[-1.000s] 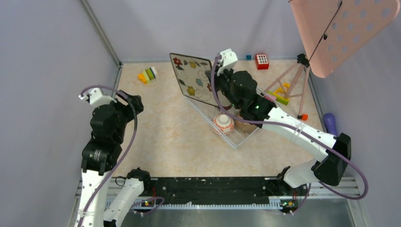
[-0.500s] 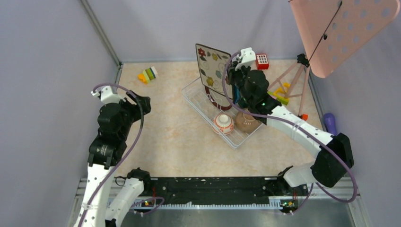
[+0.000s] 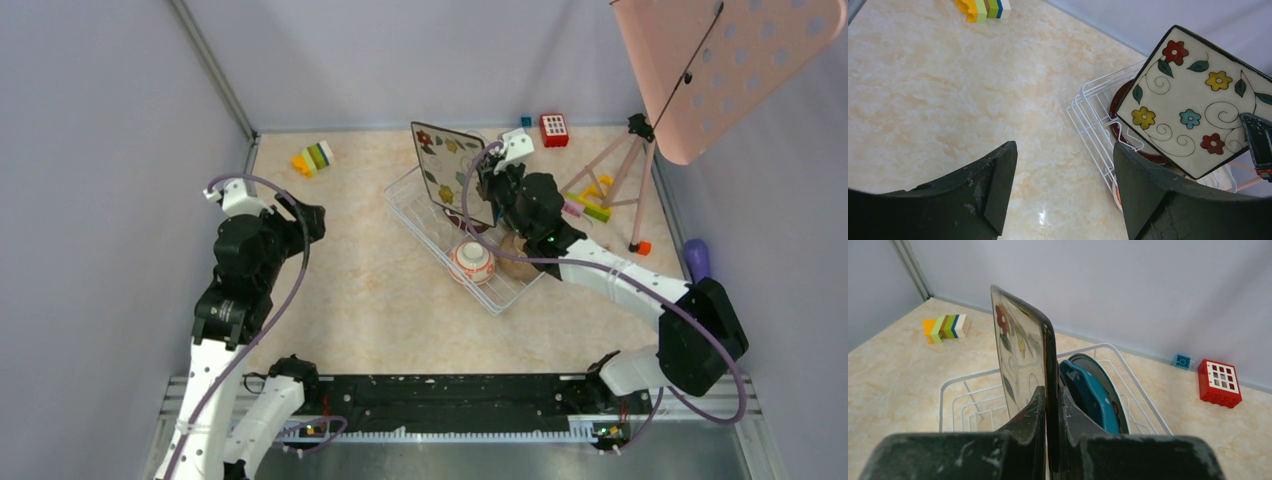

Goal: Load the mixed dishes into the dish rack

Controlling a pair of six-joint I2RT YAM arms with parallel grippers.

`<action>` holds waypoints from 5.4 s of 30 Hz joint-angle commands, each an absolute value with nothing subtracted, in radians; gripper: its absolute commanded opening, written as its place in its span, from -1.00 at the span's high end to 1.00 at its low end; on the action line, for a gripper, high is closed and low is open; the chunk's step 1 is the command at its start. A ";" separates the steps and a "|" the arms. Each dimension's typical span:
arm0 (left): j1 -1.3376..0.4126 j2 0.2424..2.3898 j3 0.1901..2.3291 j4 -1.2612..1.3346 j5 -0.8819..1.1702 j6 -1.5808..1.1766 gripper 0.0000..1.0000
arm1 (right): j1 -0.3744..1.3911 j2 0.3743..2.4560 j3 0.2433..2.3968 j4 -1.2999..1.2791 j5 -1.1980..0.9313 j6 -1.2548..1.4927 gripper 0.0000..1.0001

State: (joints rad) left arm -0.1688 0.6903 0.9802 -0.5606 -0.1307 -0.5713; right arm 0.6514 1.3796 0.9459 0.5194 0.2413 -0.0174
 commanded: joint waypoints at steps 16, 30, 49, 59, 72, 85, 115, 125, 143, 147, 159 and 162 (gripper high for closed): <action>-0.164 0.723 0.963 -0.468 -0.093 -0.534 -0.50 | 0.656 1.364 1.030 1.016 0.246 -0.049 1.00; -0.164 0.732 0.960 -0.458 -0.077 -0.544 -0.50 | 0.669 1.373 1.186 0.810 0.196 -0.121 1.00; -0.164 0.736 0.945 -0.450 -0.053 -0.546 -0.50 | 0.684 1.321 1.353 0.340 0.227 -0.250 1.00; -0.164 0.734 0.936 -0.453 -0.054 -0.548 -0.50 | 0.699 1.385 1.577 0.051 0.212 -0.233 1.00; -0.164 0.728 0.927 -0.459 -0.052 -0.543 -0.50 | 0.703 1.425 1.586 -0.040 0.243 -0.245 1.00; -0.164 0.734 0.917 -0.456 -0.050 -0.539 -0.51 | 0.703 1.466 1.495 0.029 0.281 -0.271 1.00; -0.164 0.758 0.908 -0.445 -0.026 -0.533 -0.52 | 0.704 1.646 1.610 -0.077 0.227 -0.243 -0.47; -0.166 0.782 0.866 -0.427 0.053 -0.584 -0.66 | 0.704 1.451 1.446 -0.076 0.184 -0.106 -0.47; -0.353 0.911 0.649 -0.137 0.144 -0.790 -0.87 | 0.677 0.880 0.866 -0.632 0.572 0.695 -0.45; -0.413 1.020 0.694 -0.092 0.170 -0.827 -0.87 | 0.619 0.852 0.831 -0.759 0.576 0.844 -0.43; -0.406 1.123 0.758 -0.173 0.105 -0.786 -0.87 | 0.503 0.915 0.679 -0.517 0.279 0.963 0.17; -0.391 1.093 0.749 -0.205 0.044 -0.760 -0.89 | 0.503 0.939 0.672 -0.461 0.240 0.965 0.57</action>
State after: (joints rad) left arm -0.4099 1.1412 0.7158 -0.1871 0.1398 -0.8032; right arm 0.5117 0.9176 0.6659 -0.5808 0.3180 0.9226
